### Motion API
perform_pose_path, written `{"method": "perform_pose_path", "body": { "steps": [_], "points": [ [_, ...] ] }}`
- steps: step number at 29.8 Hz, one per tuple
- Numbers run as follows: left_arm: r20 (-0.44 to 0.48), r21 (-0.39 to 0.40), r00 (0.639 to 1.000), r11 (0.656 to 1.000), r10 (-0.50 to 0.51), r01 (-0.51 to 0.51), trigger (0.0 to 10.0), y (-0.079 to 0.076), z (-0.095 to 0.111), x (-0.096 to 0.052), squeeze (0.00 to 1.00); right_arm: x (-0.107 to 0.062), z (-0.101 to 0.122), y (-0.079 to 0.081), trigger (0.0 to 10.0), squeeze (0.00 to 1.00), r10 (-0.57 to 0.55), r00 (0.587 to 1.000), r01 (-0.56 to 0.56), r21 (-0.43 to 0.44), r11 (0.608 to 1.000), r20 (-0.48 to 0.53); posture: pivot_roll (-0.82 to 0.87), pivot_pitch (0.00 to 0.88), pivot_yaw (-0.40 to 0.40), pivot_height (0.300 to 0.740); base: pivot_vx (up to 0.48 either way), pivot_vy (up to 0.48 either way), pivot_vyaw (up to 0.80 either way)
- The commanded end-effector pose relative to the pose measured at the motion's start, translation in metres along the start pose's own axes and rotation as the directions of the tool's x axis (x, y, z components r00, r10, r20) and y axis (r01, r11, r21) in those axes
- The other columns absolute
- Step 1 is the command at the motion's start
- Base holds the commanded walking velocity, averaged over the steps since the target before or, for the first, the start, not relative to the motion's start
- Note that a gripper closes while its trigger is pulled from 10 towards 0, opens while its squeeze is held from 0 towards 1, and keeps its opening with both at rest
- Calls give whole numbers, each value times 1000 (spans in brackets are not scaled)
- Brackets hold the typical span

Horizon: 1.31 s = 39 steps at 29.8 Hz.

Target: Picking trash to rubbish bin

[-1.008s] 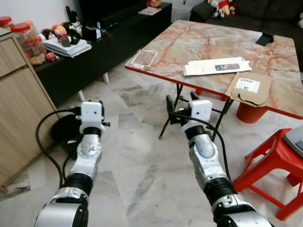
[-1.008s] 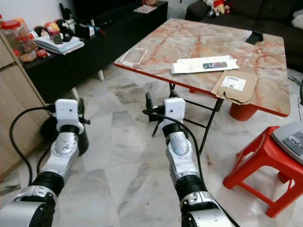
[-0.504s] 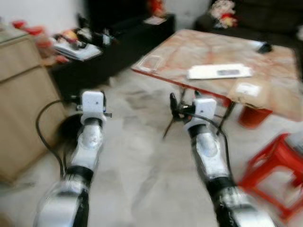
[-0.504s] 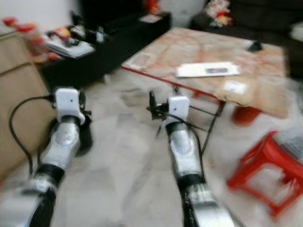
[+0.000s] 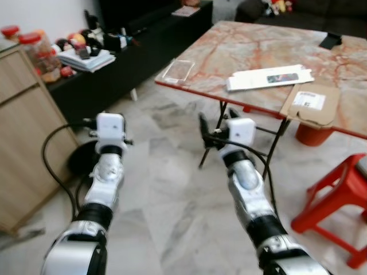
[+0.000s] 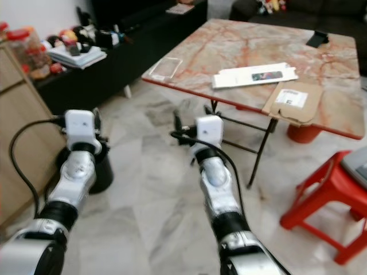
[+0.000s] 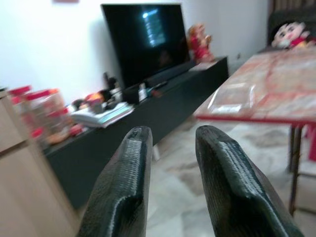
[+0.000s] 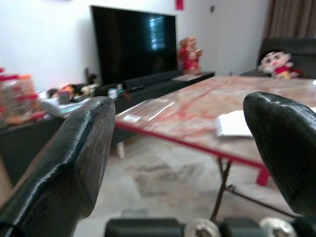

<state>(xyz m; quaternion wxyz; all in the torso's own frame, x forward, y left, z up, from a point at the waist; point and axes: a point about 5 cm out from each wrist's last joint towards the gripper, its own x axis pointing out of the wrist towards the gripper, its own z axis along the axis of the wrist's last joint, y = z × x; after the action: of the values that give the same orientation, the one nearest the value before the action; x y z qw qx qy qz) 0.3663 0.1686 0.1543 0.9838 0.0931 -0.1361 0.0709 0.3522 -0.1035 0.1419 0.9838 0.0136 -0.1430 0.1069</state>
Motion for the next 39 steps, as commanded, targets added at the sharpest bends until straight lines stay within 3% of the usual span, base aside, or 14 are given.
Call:
{"method": "perform_pose_path", "body": {
  "steps": [1, 39],
  "points": [
    [16, 17, 1000, 1000, 21, -21, 10000, 9, 4, 3, 0, 7, 8, 12, 10000, 0, 33, 999, -33, 21, 999, 31, -77, 47, 1, 740, 446, 0, 0],
    [49, -18, 994, 995, -96, 97, 10000, -4, 11, 3, 0, 8, 11, 24, 10000, 0, 71, 997, -73, 59, 996, 38, -72, 38, -3, 740, 433, 0, -341]
  ]
}}
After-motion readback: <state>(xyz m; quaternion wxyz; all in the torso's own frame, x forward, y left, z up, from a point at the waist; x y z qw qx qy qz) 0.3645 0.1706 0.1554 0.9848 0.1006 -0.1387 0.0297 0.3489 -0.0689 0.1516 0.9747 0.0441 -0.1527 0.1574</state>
